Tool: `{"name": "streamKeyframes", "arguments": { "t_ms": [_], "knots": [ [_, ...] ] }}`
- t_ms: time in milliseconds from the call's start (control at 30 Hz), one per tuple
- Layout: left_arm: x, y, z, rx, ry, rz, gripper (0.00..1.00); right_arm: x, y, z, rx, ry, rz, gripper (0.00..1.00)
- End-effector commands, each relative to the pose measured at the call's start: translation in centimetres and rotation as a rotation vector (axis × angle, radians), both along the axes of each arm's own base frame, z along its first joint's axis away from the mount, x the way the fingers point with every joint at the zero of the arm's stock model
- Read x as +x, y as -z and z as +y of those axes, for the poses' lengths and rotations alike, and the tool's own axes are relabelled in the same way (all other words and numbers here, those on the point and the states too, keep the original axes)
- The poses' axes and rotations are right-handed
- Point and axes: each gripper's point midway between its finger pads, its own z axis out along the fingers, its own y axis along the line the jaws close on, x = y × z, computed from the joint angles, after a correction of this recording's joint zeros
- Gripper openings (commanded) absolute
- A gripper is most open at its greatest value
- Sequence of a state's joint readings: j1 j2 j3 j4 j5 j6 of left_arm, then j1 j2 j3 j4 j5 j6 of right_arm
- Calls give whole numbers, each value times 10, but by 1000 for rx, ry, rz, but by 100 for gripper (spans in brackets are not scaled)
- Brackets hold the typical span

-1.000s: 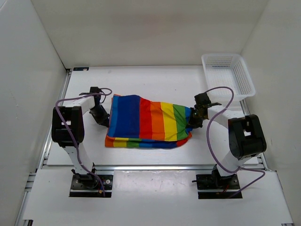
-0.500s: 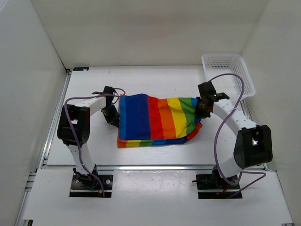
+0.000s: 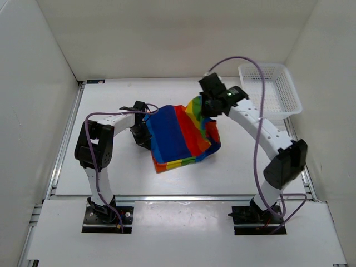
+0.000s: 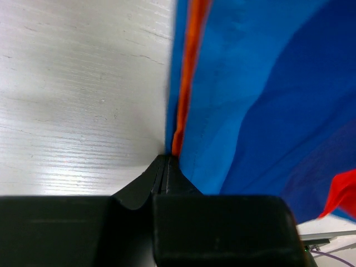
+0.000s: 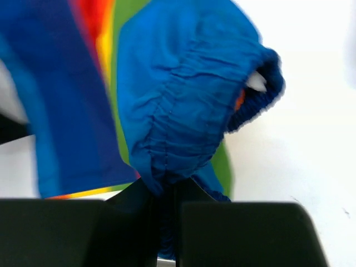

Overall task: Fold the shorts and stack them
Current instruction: Fold the shorts

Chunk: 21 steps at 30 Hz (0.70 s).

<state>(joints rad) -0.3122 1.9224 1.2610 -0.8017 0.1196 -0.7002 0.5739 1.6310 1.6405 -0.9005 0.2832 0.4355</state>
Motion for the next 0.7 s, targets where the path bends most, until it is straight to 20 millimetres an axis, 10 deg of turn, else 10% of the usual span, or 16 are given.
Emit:
{"name": "streamKeyframes", "arguments": {
  "t_ms": [0,233,500,633,667],
  "knots": [
    [6,11,2,25,-1,-11,10,-5,9,55,-5,-82,45,0],
    [8,12,2,26,8,-13,10,-22,27,162,26,-242,64,0],
    [6,11,3,26,8,-14,10,-31,60,208,45,-314,121,2],
    [8,6,10,23,-3,-27,10,-30,45,214,93,-329,95,86],
    [8,6,10,23,-3,-27,10,-32,42,212,95,-329,93,91]
  ]
}}
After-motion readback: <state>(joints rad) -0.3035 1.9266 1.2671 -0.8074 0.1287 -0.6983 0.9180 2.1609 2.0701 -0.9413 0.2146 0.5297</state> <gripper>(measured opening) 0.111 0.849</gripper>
